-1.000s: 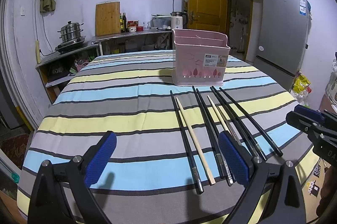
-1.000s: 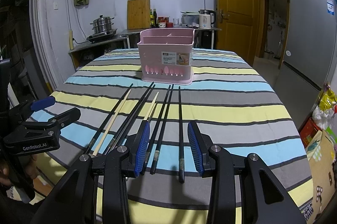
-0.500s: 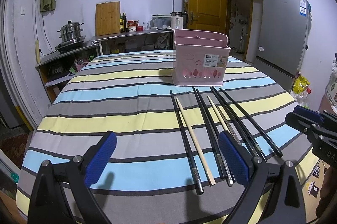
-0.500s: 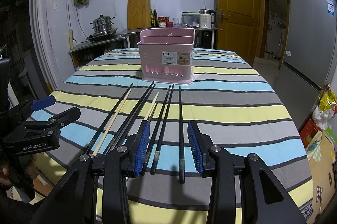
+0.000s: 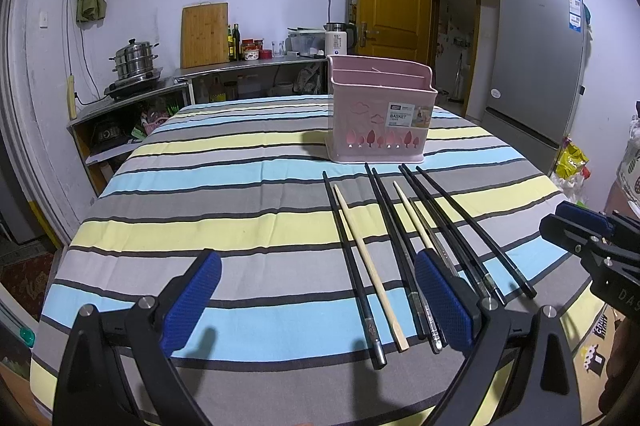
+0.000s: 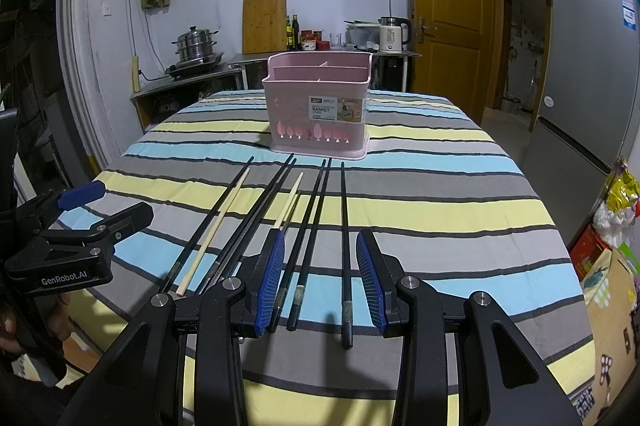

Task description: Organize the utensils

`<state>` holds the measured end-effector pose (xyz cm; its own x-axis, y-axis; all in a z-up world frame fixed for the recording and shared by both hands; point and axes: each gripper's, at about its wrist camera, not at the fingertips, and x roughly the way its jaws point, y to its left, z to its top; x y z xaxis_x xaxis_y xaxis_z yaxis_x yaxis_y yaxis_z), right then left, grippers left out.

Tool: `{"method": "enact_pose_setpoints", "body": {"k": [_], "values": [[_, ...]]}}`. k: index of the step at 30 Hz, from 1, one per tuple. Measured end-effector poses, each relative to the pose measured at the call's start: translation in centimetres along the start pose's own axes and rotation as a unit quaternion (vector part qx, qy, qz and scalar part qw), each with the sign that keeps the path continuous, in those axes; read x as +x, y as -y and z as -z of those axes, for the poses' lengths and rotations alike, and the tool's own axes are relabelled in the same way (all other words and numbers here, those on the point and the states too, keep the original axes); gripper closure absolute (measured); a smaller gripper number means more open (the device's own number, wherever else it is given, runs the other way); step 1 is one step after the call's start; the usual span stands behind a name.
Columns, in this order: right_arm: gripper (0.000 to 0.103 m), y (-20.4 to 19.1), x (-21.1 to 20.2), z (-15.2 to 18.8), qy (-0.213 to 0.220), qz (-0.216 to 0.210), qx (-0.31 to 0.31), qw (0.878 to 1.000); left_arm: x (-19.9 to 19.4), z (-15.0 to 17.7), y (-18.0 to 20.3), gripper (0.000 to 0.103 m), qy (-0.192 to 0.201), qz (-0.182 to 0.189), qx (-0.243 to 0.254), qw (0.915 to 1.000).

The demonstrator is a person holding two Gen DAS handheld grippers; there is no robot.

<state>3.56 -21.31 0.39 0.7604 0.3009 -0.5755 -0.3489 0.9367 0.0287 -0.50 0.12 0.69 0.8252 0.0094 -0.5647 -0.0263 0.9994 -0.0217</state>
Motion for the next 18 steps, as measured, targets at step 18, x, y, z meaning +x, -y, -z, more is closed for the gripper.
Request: {"method": "enact_pose_setpoints", "body": {"k": [18], "values": [[0.064,-0.12,0.07,0.11,-0.001,0.000,-0.001,1.000,0.02,0.06,-0.03,0.004,0.000,0.001,-0.001,1.0000]]}}
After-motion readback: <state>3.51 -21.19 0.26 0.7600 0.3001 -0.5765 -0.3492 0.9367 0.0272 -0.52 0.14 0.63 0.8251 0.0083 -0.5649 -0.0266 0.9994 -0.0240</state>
